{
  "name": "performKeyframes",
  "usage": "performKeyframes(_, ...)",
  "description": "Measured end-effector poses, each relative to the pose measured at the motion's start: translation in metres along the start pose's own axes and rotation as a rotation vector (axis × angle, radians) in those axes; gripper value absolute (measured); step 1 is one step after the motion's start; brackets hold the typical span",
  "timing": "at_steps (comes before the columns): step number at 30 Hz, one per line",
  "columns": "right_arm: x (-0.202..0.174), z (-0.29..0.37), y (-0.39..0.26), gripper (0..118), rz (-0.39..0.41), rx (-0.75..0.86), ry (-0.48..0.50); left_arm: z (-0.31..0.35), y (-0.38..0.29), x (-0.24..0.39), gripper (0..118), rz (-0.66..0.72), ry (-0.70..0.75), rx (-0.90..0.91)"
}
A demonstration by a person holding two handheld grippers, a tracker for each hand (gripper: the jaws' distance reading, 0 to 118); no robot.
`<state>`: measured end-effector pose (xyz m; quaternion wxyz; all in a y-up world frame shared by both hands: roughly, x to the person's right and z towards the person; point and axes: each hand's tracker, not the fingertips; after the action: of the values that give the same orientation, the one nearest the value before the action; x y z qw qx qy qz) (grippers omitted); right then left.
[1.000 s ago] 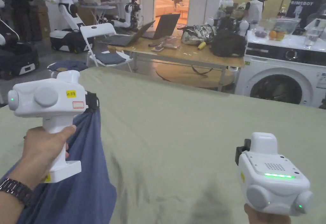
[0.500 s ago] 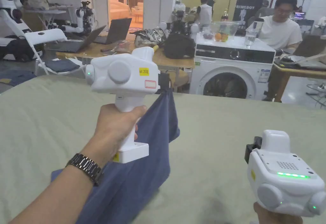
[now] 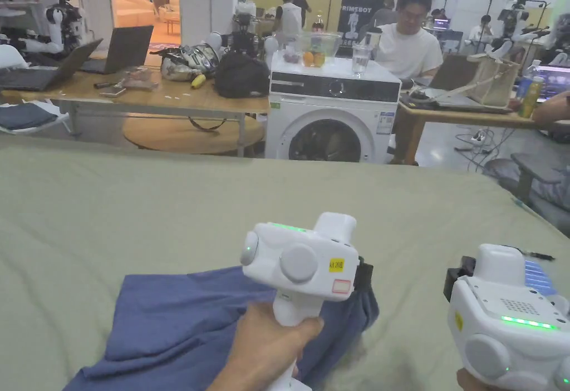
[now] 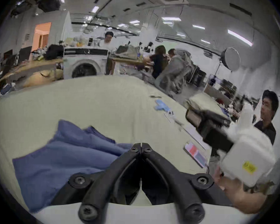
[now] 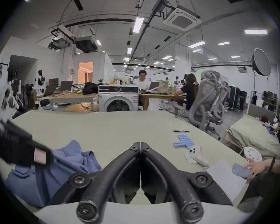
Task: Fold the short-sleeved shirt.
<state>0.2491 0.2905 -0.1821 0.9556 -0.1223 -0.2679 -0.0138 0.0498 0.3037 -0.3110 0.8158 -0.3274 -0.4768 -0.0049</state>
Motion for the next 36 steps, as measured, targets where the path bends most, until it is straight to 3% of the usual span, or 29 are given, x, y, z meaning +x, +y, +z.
performKeyframes(3,-0.001,-0.002,-0.005,0,0.000,-0.025,0.005,-0.005,-0.017,-0.005,3,0.008,0.031,-0.040)
performKeyframes(6,-0.010,-0.002,-0.008,0,0.010,-0.038,0.027,0.010,-0.026,-0.014,27,0.074,0.030,-0.029)
performKeyframes(9,-0.025,-0.002,-0.008,0,0.023,-0.036,0.061,0.038,-0.033,-0.025,31,0.110,0.085,0.080)
performKeyframes(15,-0.061,0.003,-0.005,0,0.058,-0.017,0.143,0.101,-0.066,-0.053,29,0.145,0.285,0.241)
performKeyframes(18,-0.077,0.004,-0.006,0,0.069,-0.012,0.170,0.121,-0.086,-0.066,0,0.113,0.397,0.217)
performKeyframes(20,-0.088,0.003,-0.007,0,0.076,-0.015,0.191,0.131,-0.101,-0.073,0,0.118,0.474,0.197)
performKeyframes(26,-0.109,-0.008,-0.013,0,0.068,-0.046,0.234,0.157,-0.120,-0.135,0,0.260,0.531,0.156)
performKeyframes(33,-0.120,-0.018,-0.010,0,0.071,-0.067,0.256,0.160,-0.074,-0.253,0,0.364,0.573,0.045)
performKeyframes(36,-0.121,-0.020,-0.008,0,0.072,-0.068,0.259,0.152,-0.048,-0.273,0,0.392,0.605,-0.014)
